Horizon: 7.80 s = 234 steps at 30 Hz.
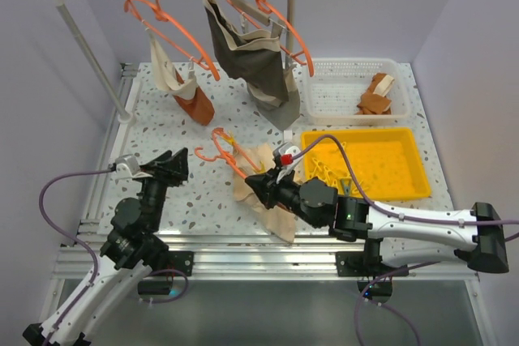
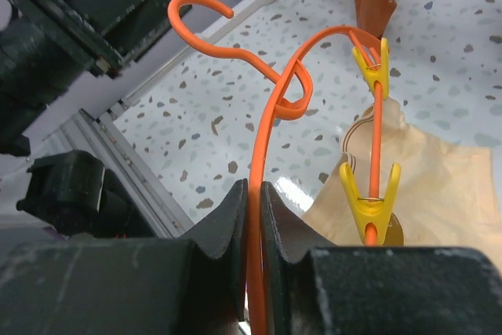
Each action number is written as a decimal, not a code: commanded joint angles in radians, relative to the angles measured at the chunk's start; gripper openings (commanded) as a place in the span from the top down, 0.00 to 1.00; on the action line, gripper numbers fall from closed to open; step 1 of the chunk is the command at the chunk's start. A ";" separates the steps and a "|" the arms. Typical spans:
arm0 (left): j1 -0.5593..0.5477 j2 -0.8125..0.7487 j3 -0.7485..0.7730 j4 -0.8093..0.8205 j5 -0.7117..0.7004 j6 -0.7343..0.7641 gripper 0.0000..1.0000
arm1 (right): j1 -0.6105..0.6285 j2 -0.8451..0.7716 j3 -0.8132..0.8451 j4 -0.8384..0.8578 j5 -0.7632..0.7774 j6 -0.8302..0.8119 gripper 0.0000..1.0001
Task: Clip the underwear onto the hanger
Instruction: Pick up the hanger at the center of the board, then adjust the clamp on the hanger.
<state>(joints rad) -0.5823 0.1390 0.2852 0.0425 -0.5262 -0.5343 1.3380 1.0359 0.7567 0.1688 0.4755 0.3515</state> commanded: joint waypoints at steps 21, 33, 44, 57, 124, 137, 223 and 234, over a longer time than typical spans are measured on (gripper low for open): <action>0.006 0.160 -0.124 0.577 0.486 -0.236 0.39 | -0.057 0.121 0.044 0.455 0.040 -0.074 1.00; 0.004 0.261 -0.123 0.717 0.583 -0.348 0.36 | -0.057 0.177 0.073 0.538 -0.009 -0.100 1.00; 0.002 0.375 -0.121 0.864 0.631 -0.395 0.35 | -0.057 0.204 0.064 0.549 -0.041 -0.095 1.00; -0.014 0.396 -0.103 0.869 0.609 -0.362 0.71 | -0.057 0.228 0.081 0.451 -0.120 -0.094 1.00; -0.017 0.309 -0.112 0.706 0.497 -0.325 0.64 | -0.030 0.257 0.167 0.016 0.087 -0.246 1.00; -0.017 0.360 -0.067 0.602 0.485 -0.247 0.41 | -0.030 0.237 0.409 -0.419 0.222 -0.178 1.00; -0.019 0.275 -0.037 0.577 0.588 -0.023 0.41 | -0.002 0.332 0.682 -1.059 0.040 -0.026 1.00; -0.048 0.415 -0.060 0.694 0.641 -0.055 0.41 | 0.000 0.337 0.665 -0.994 0.005 -0.040 1.00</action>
<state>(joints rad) -0.6147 0.5293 0.2424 0.6598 0.0933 -0.5835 1.3357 1.4006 1.4242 -0.8883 0.4862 0.3195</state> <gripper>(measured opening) 0.589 0.205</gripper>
